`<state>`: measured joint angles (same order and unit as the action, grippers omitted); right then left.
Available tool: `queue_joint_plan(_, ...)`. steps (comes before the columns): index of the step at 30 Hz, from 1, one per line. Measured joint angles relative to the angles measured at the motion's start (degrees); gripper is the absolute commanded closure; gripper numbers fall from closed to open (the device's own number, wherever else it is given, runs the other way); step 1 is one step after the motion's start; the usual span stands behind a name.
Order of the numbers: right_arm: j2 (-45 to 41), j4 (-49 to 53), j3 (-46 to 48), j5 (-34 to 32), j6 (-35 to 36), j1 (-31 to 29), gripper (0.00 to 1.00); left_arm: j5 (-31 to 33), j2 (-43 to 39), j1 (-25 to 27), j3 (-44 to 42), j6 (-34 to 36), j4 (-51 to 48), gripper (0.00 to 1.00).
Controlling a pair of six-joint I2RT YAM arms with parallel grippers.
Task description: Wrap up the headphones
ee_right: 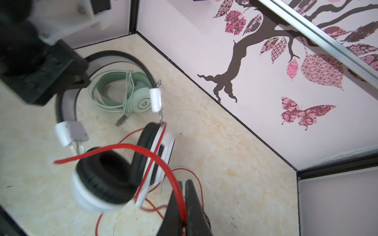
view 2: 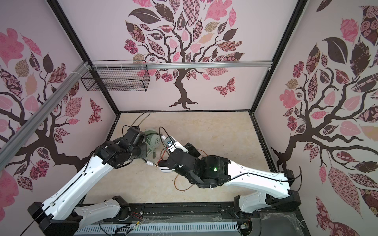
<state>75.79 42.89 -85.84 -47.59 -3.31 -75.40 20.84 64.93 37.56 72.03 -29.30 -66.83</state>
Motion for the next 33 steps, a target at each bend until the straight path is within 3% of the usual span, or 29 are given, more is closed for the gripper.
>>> queue_joint_plan(5,-0.1,-3.5,1.4,3.7,2.8,8.8,1.0,0.6,-2.1,7.1,-2.3,-0.9,-1.7,1.0)
queue_joint_plan(11,-0.2,-6.4,2.3,8.3,4.2,17.5,1.0,0.3,-5.6,8.1,-4.6,-2.2,-3.2,1.0)
queue_joint_plan(19,-0.1,-9.7,6.3,11.8,4.8,20.7,1.0,-1.0,-8.0,8.2,-4.6,-2.6,-3.6,1.0)
queue_joint_plan(27,-0.4,-16.6,16.2,24.6,2.5,29.2,1.0,-4.9,-11.3,8.2,-4.3,-2.7,-2.7,1.0)
queue_joint_plan(33,-0.5,-22.9,23.2,32.3,-0.5,30.2,1.0,-6.3,-11.5,8.2,-1.3,-3.7,-3.1,1.0)
